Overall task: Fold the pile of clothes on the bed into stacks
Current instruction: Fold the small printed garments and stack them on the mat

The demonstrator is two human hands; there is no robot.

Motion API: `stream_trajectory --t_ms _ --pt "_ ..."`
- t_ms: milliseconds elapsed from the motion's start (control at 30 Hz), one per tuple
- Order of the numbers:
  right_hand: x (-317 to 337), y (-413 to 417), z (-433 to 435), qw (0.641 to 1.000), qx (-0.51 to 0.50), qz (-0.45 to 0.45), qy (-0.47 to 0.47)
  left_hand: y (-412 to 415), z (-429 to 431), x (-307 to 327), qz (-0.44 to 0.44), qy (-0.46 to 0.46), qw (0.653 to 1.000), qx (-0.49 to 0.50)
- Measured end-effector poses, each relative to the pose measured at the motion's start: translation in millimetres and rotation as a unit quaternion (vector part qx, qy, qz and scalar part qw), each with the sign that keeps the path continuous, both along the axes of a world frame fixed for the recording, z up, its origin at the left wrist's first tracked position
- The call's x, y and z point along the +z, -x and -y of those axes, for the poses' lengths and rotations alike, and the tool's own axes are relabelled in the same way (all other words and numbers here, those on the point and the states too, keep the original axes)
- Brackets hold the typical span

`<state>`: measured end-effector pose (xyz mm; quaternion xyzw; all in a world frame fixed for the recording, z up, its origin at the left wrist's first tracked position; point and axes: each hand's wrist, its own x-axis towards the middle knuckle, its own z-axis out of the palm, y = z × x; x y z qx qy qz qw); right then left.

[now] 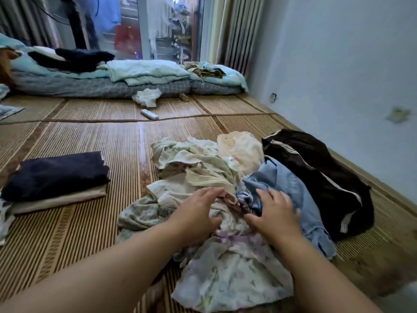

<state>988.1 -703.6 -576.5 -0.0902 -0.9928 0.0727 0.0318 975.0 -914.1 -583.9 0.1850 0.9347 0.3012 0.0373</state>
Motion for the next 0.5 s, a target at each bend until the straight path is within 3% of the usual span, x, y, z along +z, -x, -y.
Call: stream_trajectory --t_ms 167,300,400,500 --pt "-9 10 -23 0.997 -0.009 0.058 -0.058 21 -17 -13 0.006 0.088 0.996 0.001" --pt "-3 9 -18 0.999 0.000 0.044 0.025 31 -21 -8 -0.004 0.097 0.995 0.027" --pt "2 5 -9 0.997 0.011 0.053 0.060 37 -28 13 -0.086 0.178 0.980 0.028" --pt "10 2 8 0.993 0.045 0.034 0.102 41 -31 46 -0.132 0.120 0.984 0.004"
